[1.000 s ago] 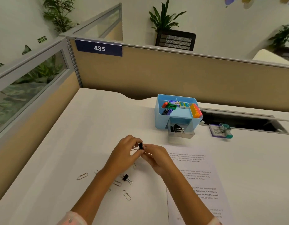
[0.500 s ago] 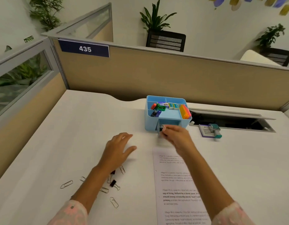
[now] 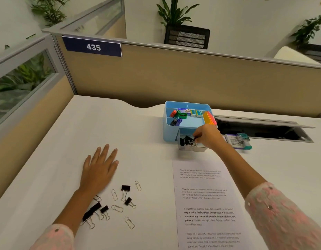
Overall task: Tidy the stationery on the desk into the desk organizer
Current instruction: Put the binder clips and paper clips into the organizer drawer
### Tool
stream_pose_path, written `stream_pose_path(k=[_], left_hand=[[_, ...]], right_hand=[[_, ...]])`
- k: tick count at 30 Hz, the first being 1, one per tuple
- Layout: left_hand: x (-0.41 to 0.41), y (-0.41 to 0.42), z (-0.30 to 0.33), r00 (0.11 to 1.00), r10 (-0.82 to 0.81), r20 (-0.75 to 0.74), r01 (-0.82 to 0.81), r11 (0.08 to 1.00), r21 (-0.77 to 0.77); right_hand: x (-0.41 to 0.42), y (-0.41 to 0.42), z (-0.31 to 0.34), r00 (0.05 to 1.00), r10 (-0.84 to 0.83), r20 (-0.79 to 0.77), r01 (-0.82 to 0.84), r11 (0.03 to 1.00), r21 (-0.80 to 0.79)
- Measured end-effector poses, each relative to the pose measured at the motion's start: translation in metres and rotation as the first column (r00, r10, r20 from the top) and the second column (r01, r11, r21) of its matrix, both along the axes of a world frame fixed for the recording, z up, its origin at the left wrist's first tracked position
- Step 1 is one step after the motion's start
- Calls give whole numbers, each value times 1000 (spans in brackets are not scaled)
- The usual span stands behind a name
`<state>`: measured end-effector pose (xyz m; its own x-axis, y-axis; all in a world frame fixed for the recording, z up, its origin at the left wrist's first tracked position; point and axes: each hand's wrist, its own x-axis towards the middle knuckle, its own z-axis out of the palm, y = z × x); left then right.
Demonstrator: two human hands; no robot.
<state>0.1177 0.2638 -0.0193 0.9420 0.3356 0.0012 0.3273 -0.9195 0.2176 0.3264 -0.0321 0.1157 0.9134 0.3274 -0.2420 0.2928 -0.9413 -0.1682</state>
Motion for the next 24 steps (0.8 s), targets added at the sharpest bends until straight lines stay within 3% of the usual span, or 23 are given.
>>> stream_pose_path(k=[5, 11, 17, 24], left_hand=[[-5, 1, 0, 1000, 0, -2, 0, 1000, -22], [-27, 6, 9, 998, -43, 38, 49, 982, -180], [-70, 23, 25, 995, -45, 85, 87, 797, -598], [-125, 20, 29, 987, 61, 152, 75, 656, -751]], right_hand=[[-6, 4, -1, 992, -89, 87, 87, 996, 31], [-56, 15, -9, 930, -89, 356, -55, 925, 376], [-134, 50, -42, 962, 91, 258, -216, 830, 514], [-207, 85, -84, 937, 337, 92, -333, 782, 526]])
